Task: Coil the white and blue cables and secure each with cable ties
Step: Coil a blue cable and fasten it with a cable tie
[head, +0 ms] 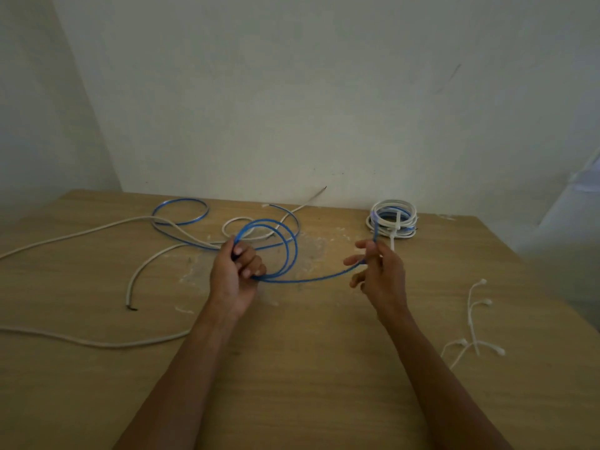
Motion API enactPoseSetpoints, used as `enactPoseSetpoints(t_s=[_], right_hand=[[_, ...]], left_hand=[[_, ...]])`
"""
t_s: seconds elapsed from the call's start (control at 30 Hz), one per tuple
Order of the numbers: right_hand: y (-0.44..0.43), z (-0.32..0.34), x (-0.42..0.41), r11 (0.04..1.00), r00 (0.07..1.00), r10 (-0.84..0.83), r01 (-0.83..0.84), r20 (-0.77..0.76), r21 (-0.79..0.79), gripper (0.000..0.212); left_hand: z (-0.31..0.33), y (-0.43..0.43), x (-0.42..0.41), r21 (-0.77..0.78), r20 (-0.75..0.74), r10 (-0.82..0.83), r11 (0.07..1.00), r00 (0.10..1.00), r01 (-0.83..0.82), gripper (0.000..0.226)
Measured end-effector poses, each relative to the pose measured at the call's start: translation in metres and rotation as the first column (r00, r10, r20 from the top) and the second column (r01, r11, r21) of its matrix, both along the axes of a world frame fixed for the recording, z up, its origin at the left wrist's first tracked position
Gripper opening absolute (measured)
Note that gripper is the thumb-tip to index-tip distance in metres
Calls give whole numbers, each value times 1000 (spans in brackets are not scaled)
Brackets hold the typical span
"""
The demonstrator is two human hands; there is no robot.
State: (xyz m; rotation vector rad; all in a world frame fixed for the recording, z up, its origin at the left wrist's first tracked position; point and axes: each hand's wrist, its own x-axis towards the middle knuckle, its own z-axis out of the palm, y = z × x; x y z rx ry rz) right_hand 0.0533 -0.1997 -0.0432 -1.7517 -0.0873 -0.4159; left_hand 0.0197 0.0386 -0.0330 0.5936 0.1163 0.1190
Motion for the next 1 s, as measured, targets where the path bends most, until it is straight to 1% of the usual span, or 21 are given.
enactPoseSetpoints(t_s=[0.03,0.07,0.1,0.13,0.17,0.23,0.27,0.33,0.4,0.47,0.53,0.6,0.67,0.7,0.77,0.83,0.9,0.97,1.0], right_hand=[[-1,4,0,986,997,30,-19,-65,165,29],[-3,6,1,955,993,54,-19,-109,297,30],[-5,7,1,932,987,60,-3,-147,361,31],[-8,6,2,919,982,66,11,-180,393,32],[-11,4,4,924,979,53,27,-197,380,34],[-12,0,5,957,980,6,53,-201,284,33],[-12,-1,5,970,985,-14,55,-175,236,31],[-7,0,3,984,994,-70,83,-90,155,23],[-1,5,-2,993,992,-113,111,47,41,15],[6,12,-11,992,980,-60,81,191,-102,5],[15,18,-21,976,954,31,35,298,-214,12],[22,22,-28,956,898,82,52,433,-289,16],[26,23,-33,930,822,123,100,556,-354,17],[27,22,-34,914,796,155,109,585,-391,19],[30,18,-35,878,788,225,92,574,-470,23],[35,12,-36,837,791,278,80,545,-542,27],[39,8,-37,807,784,311,81,537,-586,24],[40,7,-38,813,782,325,56,532,-579,27],[41,7,-38,821,784,326,42,529,-569,28]], left_hand=[[-1,2,1,-52,12,11,999,1000,-10,42],[-2,3,1,-113,25,19,993,1000,-16,40],[-3,6,1,-165,41,20,986,999,-13,38],[-4,9,1,-197,62,14,980,998,-2,36],[-5,12,0,-199,86,3,980,996,14,34],[-5,17,0,-134,104,-27,990,994,41,35],[-4,18,0,-77,98,-47,996,994,55,35],[-3,13,-1,54,68,-110,993,992,106,35],[-4,1,-2,175,19,-202,965,979,195,38],[-5,-10,-3,290,-26,-300,911,954,294,38],[-4,-15,-7,370,-59,-376,852,925,370,39],[0,-17,-10,376,-72,-424,827,903,418,44],[4,-19,-14,358,-77,-458,816,886,453,55],[4,-21,-15,356,-79,-469,811,880,464,62],[5,-25,-18,388,-76,-481,793,873,471,67],[4,-30,-19,482,-63,-495,746,867,460,56],[4,-34,-20,600,-57,-483,683,874,416,41],[4,-38,-21,680,-41,-452,641,891,356,34],[4,-39,-22,690,-28,-449,637,893,342,32]])
